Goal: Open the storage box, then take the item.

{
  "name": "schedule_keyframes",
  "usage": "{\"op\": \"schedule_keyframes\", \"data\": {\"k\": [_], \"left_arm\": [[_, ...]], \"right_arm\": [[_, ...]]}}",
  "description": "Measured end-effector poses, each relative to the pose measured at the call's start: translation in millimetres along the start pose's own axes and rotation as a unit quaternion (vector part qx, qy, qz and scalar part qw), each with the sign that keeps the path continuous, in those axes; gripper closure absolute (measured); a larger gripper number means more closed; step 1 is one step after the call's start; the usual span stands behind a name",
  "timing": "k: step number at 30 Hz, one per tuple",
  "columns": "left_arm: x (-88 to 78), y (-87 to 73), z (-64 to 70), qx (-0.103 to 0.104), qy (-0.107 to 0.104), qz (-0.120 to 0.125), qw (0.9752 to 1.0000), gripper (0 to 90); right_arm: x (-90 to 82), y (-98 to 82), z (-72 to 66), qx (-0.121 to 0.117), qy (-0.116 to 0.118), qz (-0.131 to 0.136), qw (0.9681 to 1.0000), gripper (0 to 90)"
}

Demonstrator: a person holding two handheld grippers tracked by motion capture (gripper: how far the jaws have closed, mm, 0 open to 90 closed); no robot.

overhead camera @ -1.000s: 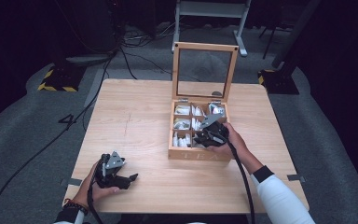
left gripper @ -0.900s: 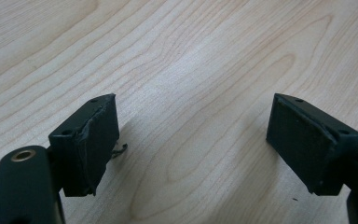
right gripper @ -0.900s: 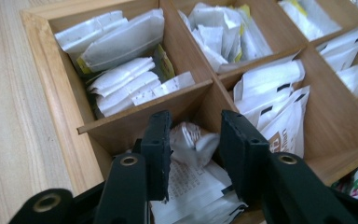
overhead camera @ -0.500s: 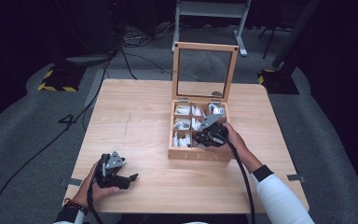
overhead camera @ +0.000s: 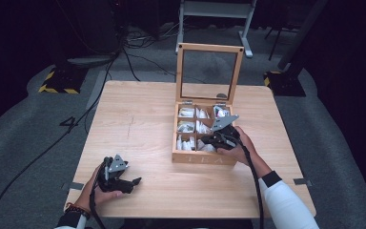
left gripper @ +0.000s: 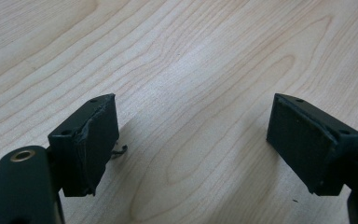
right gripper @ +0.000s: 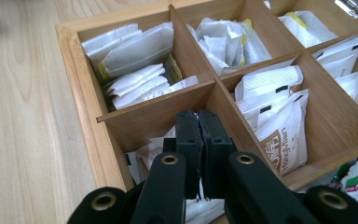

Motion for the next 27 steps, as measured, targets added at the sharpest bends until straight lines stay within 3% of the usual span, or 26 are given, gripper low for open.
{"op": "schedule_keyframes", "data": {"k": [5, 7, 17, 27], "left_arm": [[0.9, 0.6, -0.6, -0.001, 0.000, 0.000, 1.0000, 15.9], [1.0, 0.6, -0.6, -0.002, 0.000, 0.000, 1.0000, 15.9], [1.0, 0.8, -1.6, 0.000, 0.003, 0.000, 1.0000, 15.9], [1.1, 0.8, -1.3, -0.001, 0.000, 0.000, 1.0000, 15.9]], "right_arm": [[-9.0, 0.4, 3.1, 0.001, -0.002, 0.015, 0.9999, 88.2], [-17.4, 1.9, 5.4, 0.008, -0.001, 0.033, 0.9994, 88.3], [-34.7, -0.3, 12.4, 0.015, -0.005, 0.061, 0.9980, 88.5], [-56.2, 11.1, 14.9, 0.013, -0.016, 0.103, 0.9945, 88.8]]}}
Point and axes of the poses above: each handheld gripper's, and its own axes: x roughly forward along the jaws, y roughly out of its top, z roughly to its right, the point moved 10 cm from there along x, roughly forward along the jaws
